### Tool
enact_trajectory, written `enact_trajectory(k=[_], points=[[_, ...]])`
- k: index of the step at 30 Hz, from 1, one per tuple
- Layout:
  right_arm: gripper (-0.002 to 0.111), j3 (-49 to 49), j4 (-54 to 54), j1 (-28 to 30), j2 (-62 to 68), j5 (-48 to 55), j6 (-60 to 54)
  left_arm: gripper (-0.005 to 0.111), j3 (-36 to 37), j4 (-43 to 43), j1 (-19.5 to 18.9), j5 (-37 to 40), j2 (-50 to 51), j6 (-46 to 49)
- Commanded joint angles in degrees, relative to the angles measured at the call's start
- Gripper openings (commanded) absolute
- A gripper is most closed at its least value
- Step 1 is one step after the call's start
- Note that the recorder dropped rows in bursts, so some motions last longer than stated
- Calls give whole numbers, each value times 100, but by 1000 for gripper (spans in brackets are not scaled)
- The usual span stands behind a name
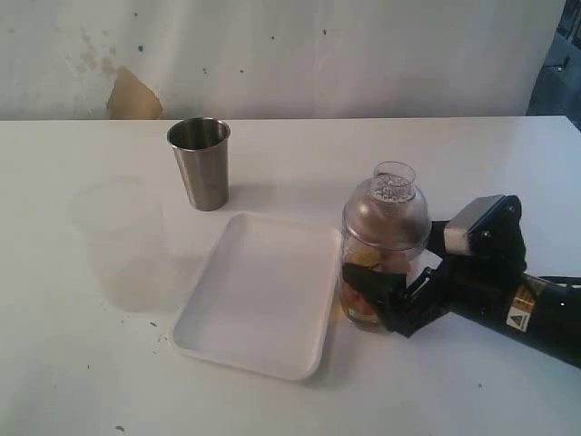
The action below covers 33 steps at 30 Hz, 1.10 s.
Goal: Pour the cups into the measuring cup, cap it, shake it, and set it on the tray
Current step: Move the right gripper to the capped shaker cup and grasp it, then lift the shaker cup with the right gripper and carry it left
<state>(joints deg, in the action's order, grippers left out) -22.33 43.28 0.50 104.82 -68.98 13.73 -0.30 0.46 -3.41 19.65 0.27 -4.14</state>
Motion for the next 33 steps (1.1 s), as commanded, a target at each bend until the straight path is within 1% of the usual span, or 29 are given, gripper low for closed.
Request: enact_trajectory(k=[1, 7, 10, 13, 20, 24, 29, 30, 33], points=[[104, -280, 13, -14, 284, -98, -12, 1, 30, 4, -15, -28, -27, 7], [103, -440, 60, -14, 544, -98, -3, 1, 30, 4, -15, -28, -27, 7], [93, -440, 36, -14, 557, -98, -3, 1, 30, 4, -15, -28, -27, 7], [72, -440, 27, -14, 557, -98, -3, 1, 30, 4, -15, -28, -27, 7], [1, -440, 160, -14, 557, -98, 16, 1, 30, 4, -15, -28, -27, 7], [0, -453, 30, -14, 269, -98, 145, 1, 30, 4, -15, -28, -27, 7], [0, -477, -29, -14, -603, -98, 160, 1, 30, 4, -15, -28, -27, 7], [0, -510, -29, -14, -817, -98, 314, 1, 30, 4, -15, -28, -27, 7], [0, -768, 61, -14, -1410, 759, 1189, 1, 30, 4, -15, -28, -27, 7]])
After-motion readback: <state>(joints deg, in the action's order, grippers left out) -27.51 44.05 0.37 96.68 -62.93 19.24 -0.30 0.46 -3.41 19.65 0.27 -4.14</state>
